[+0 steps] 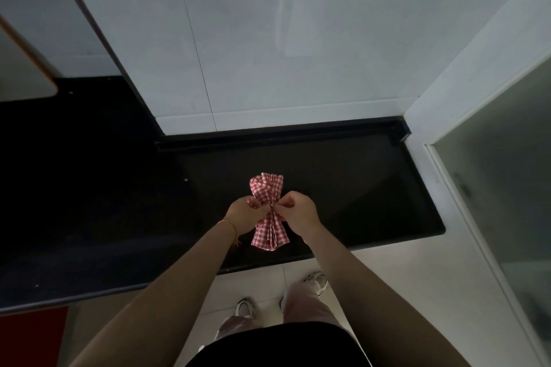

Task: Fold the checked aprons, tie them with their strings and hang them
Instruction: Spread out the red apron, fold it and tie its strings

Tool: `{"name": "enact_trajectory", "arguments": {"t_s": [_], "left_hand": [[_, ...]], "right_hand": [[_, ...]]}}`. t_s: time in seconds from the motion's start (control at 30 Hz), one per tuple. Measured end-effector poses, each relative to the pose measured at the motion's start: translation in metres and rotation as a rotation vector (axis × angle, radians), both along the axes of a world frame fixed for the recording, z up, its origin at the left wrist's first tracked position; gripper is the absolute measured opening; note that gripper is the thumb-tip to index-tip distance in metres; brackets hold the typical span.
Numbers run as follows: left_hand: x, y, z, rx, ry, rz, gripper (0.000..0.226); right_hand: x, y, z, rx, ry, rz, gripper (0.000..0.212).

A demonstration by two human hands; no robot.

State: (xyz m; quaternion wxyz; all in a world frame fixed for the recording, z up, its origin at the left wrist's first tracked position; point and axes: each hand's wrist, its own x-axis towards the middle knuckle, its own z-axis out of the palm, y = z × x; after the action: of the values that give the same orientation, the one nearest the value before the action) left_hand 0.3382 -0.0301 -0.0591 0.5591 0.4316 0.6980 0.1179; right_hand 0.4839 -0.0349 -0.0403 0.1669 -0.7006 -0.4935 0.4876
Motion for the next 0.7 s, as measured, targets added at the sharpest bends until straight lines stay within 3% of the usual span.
{"name": "enact_trajectory", "arguments": {"t_s": [0.2, 0.37, 0.7], "left_hand": [[-0.003, -0.005, -0.003, -0.014, -0.127, 0.13, 0.01], [-0.001, -0.014, -0.007, 0.038, -0.193, 0.215, 0.012], [0.008, -0.036, -0.014, -0.154, -0.757, 0.795, 0.006]], "right_hand": [[-0.008, -0.001, 0.001, -0.121, 0.084, -0.126, 0.009], [-0.009, -0.009, -0.008, -0.07, 0.135, -0.278, 0.003], [-0.006, -0.017, -0.019, -0.167, 0.365, -0.671, 0.006]]}}
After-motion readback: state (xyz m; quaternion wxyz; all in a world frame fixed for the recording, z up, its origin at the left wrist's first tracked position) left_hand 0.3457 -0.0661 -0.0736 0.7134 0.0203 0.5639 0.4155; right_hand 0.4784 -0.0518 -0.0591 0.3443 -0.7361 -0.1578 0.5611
